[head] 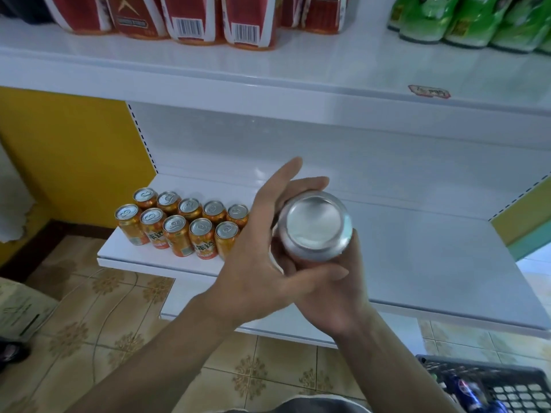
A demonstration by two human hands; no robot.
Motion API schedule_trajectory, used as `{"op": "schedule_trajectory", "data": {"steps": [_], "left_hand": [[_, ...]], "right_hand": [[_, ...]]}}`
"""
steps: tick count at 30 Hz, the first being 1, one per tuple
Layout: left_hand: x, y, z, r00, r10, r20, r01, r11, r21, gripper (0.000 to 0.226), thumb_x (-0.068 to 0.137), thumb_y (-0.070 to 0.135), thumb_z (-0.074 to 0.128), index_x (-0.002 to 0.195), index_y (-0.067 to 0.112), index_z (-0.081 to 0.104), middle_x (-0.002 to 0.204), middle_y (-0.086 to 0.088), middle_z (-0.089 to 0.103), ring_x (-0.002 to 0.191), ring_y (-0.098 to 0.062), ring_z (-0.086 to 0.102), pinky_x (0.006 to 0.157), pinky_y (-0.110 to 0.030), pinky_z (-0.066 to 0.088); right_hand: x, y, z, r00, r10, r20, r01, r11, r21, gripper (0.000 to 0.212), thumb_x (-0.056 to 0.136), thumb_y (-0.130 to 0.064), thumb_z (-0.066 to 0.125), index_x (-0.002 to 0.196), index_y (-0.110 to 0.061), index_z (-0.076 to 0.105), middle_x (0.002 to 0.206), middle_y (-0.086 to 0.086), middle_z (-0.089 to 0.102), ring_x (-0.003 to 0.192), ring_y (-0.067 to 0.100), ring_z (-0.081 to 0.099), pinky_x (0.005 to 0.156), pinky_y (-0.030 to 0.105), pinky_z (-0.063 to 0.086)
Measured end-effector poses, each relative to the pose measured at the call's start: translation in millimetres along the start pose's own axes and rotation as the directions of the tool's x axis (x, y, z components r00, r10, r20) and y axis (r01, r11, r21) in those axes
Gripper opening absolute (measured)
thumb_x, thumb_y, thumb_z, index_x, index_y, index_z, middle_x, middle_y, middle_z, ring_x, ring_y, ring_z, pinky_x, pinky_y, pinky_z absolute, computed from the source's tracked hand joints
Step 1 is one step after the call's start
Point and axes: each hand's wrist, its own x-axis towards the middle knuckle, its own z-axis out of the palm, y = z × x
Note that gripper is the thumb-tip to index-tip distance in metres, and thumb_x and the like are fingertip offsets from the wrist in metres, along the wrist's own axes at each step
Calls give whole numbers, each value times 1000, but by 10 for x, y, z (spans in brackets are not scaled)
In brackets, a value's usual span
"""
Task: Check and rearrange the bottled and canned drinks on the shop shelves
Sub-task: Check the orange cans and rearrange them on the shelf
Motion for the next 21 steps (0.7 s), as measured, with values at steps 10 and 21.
{"op": "schedule_trajectory", "data": {"steps": [10, 21], "left_hand": [[-52, 21, -35, 999, 18, 45, -19, 999, 27, 88, 73, 14, 82, 147, 19, 35, 144, 3, 52, 135, -22, 49, 109, -33, 41], [1, -32, -136, 933, -311, -182, 256, 927, -273, 62, 71, 34, 81, 127, 33, 54, 118, 12, 64, 112, -15, 64, 80, -29, 58]], "right_hand": [[-36, -16, -43, 1000, 9, 8, -8, 997, -76, 52, 98, -41, 34, 111, -14, 77, 109, 4, 74, 102, 17, 70, 101, 26, 47], [-98, -283, -63, 980, -184, 70, 197, 901, -387, 84, 70, -31, 82, 145, -31, 44, 131, 6, 65, 112, 33, 68, 80, 39, 59]]}}
